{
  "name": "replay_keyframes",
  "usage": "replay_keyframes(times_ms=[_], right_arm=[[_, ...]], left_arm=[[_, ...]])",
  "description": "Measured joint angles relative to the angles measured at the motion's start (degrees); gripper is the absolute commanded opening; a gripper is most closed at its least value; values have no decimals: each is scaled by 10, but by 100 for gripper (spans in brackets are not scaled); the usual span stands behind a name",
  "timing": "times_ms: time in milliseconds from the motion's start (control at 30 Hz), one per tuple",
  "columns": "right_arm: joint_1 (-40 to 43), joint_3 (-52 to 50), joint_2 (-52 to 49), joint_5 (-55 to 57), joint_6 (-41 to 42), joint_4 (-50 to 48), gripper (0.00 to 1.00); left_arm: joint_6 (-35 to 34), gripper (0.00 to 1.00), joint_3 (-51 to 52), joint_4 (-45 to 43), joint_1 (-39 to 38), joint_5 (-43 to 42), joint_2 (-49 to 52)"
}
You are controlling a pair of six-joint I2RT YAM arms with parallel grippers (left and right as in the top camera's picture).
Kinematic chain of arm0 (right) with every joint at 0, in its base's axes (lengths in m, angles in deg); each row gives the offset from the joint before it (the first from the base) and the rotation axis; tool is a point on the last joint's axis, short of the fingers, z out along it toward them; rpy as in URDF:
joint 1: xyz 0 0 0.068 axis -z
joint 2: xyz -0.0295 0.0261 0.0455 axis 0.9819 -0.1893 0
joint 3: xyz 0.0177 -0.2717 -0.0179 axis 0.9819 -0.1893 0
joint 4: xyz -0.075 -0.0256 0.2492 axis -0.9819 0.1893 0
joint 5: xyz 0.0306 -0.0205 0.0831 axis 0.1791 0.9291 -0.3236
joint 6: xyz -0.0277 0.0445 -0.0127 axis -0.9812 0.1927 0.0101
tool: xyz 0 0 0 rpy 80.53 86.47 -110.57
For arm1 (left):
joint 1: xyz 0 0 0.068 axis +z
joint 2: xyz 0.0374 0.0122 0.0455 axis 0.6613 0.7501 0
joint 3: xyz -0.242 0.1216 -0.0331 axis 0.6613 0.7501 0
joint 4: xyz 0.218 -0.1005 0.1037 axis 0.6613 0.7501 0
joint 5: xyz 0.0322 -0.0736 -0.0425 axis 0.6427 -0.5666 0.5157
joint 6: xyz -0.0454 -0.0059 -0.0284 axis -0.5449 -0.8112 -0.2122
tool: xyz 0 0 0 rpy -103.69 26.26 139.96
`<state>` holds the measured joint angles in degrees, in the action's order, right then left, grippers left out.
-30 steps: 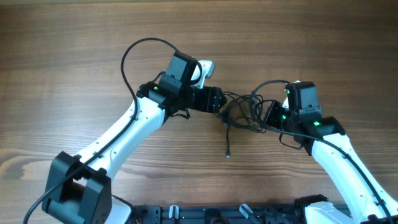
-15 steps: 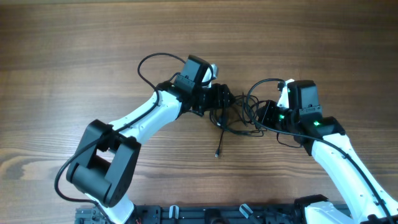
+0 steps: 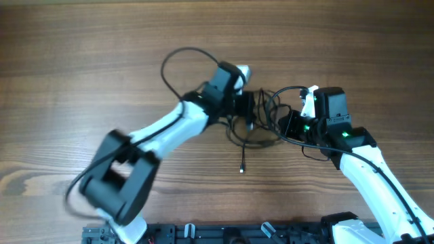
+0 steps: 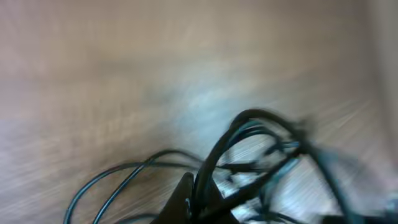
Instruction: Untangle cables
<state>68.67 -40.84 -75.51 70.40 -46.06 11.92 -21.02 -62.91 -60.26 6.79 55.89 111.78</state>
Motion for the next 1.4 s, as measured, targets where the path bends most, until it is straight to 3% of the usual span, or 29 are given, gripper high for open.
replay_keyframes(times_ms=[167,300,400,467,500,533,567,667,767,900,967,1033,1200,1300,1333,1400], right_arm=[[0,2,0,48,-3,3,4],[-2,2,0,103,-3,5,4],[-5,2,0,115,-6,10,19],[-2,2,0,111,-9,14,45],[-1,2,0,104,-14,14,63],[-2,2,0,96,-13,14,72],[-2,2,0,89,-12,14,74],[-2,2,0,80,-17,14,71],[-2,2,0,50,-42,6,72],[-2,1,-1,27,-73,-54,71],[-2,0,-1,25,-83,-106,62],[-2,1,-1,25,-93,-147,48],[-2,1,-26,9,-96,-132,49],[-2,1,-90,-31,-96,-100,47],[-2,1,-118,-54,-96,-90,45],[-2,1,-160,-99,-97,-71,32]], left_arm=[[5,4,-27,28,45,-2,-183],[6,7,-30,139,80,49,-202],[7,12,-29,205,102,82,-200],[6,13,-29,231,123,112,-199],[6,29,-29,239,127,119,-199],[6,48,-29,245,128,125,-197],[10,58,-29,247,128,128,-193],[8,68,-29,248,127,121,-174],[8,72,-30,247,124,59,-137],[8,71,-31,235,97,-29,-63],[8,69,-31,203,71,-59,-31],[8,60,-31,178,42,-76,-10],[0,43,-31,160,-7,-71,11],[-7,14,-31,160,-20,-56,21],[-5,12,-31,160,-22,-50,25],[-4,11,-31,162,-23,-44,27]])
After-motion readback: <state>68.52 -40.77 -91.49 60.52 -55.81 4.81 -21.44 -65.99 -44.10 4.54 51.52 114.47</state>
